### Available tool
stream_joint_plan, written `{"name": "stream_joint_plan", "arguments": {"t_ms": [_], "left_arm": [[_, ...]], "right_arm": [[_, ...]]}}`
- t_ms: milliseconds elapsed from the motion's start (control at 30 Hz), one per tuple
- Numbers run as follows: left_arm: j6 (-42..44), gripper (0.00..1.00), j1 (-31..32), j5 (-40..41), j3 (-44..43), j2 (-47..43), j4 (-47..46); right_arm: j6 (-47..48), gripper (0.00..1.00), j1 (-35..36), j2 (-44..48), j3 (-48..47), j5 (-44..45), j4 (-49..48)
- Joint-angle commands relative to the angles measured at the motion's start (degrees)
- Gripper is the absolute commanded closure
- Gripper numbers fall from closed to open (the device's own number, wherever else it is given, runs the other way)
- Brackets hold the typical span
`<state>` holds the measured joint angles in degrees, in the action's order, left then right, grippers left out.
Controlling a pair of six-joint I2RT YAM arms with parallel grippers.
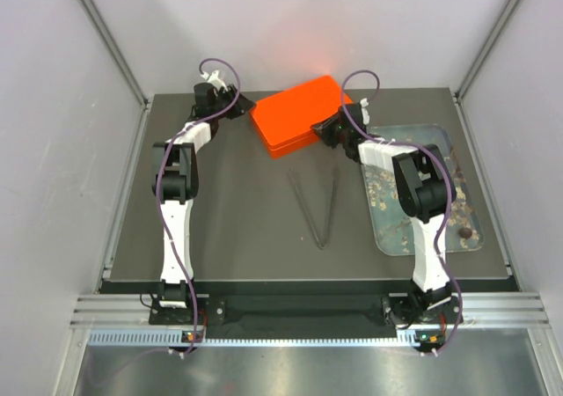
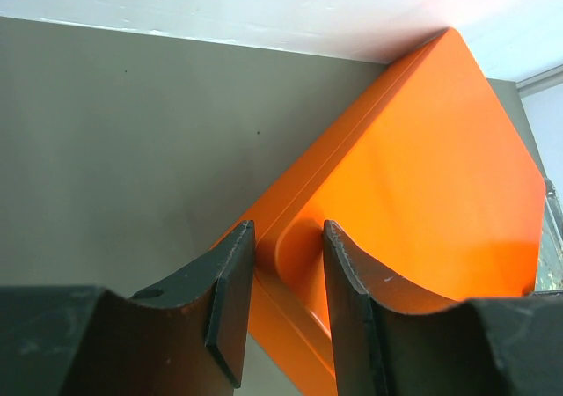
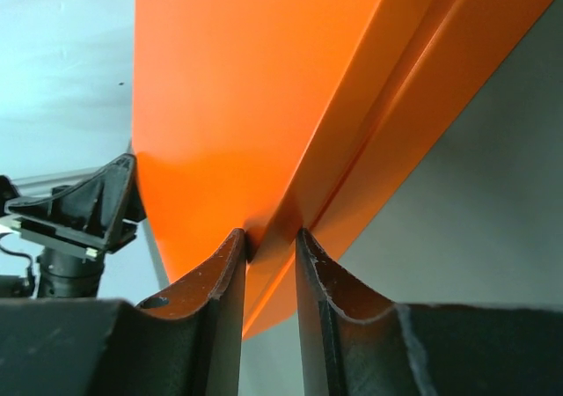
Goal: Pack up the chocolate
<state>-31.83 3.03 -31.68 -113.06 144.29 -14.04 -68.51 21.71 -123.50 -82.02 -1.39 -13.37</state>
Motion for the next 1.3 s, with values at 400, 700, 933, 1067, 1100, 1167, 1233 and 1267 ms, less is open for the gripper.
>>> {"name": "stream_joint_plan", "arguments": {"t_ms": [400,700,933,1067,1100,1167,1233,1267], "left_arm": [[-5.9,0.56,0.5,-4.5,-2.9,-1.0,2.4],[-9.6,0.51,-2.6,-1.4,0.0,-9.4,4.6],[-14.0,0.54,-2.5,-9.2,7.6,-15.4,1.5],[-11.7,0.54,0.2,-8.3,12.4,-20.0,4.7],[-10.0,0.55,0.7,-8.3,12.9,-20.9,7.2],[-9.1,0.55,2.1,-6.8,15.6,-22.5,8.0],[-8.4,0.55,3.1,-6.1,18.6,-23.3,7.5],[-8.3,0.55,3.8,-5.7,19.4,-23.3,7.5]], "right_arm": [[4.4,0.86,3.9,-5.2,-2.4,9.4,18.5],[3.5,0.86,3.6,-5.3,-2.5,8.9,18.3],[2.6,0.86,3.7,-5.7,-2.1,6.8,16.0],[1.9,0.84,3.7,-5.3,-1.4,6.7,15.9],[1.9,0.83,3.7,-5.2,-1.1,6.8,16.0],[1.8,0.83,3.7,-5.0,-1.0,6.9,16.1],[1.7,0.84,3.7,-4.8,-0.8,7.2,16.4],[1.7,0.84,3.6,-4.6,-0.7,7.3,16.4]]}}
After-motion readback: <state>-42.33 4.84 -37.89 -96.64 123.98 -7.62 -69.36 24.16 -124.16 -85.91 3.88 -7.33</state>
